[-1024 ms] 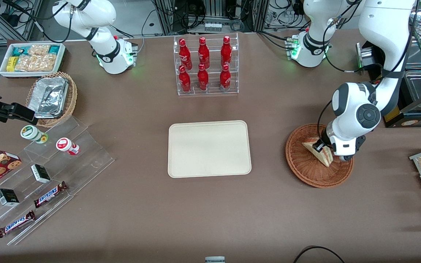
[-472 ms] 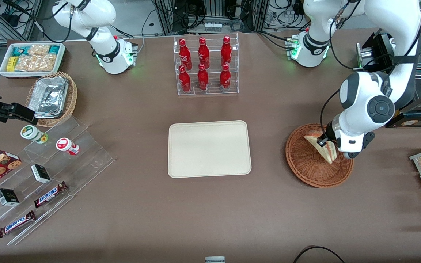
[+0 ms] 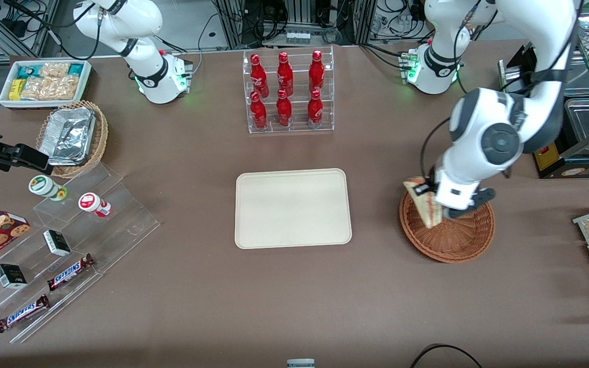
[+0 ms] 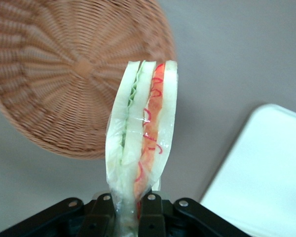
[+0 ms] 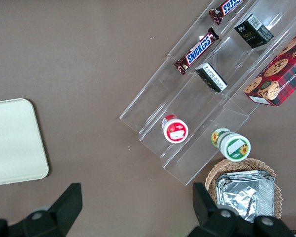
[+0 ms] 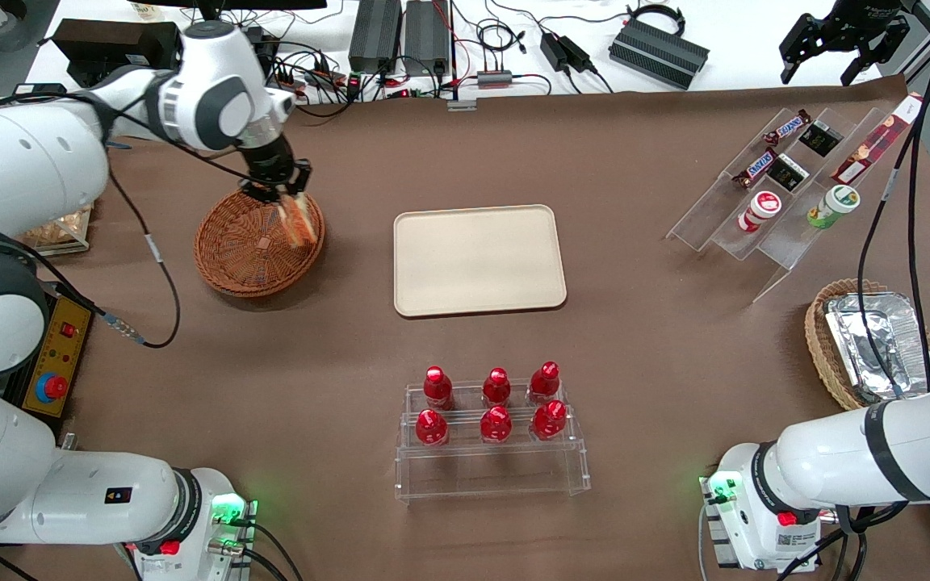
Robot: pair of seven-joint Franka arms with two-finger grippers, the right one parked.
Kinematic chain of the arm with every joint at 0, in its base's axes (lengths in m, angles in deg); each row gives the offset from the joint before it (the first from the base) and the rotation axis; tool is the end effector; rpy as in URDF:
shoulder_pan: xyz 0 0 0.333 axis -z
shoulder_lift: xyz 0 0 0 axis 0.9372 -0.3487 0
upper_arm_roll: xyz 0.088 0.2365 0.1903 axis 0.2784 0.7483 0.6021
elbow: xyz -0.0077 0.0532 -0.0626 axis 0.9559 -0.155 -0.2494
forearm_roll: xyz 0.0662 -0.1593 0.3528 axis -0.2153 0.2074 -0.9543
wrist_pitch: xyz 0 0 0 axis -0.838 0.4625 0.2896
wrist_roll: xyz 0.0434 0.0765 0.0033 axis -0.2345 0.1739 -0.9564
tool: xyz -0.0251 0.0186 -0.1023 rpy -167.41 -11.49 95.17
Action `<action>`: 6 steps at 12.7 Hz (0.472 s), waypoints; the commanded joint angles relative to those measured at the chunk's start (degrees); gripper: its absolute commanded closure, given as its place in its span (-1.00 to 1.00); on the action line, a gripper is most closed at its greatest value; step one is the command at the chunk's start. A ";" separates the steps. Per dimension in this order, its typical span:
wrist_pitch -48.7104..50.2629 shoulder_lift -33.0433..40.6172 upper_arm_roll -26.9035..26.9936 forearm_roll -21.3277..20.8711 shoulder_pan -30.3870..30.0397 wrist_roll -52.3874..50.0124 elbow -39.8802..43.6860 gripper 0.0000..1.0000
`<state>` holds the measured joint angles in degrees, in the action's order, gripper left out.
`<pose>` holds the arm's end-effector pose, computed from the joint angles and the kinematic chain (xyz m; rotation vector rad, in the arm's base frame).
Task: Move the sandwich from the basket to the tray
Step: 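Lift the sandwich and carry it with the left gripper over the tray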
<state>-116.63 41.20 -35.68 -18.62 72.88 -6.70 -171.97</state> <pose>0.5496 -0.2023 0.3768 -3.0668 -0.5946 0.2295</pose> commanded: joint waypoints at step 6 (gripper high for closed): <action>1.39 -19.31 -2.03 -4.86 18.05 -6.66 19.79 1.00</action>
<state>-116.81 27.93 -38.11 -21.21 87.41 -9.80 -159.79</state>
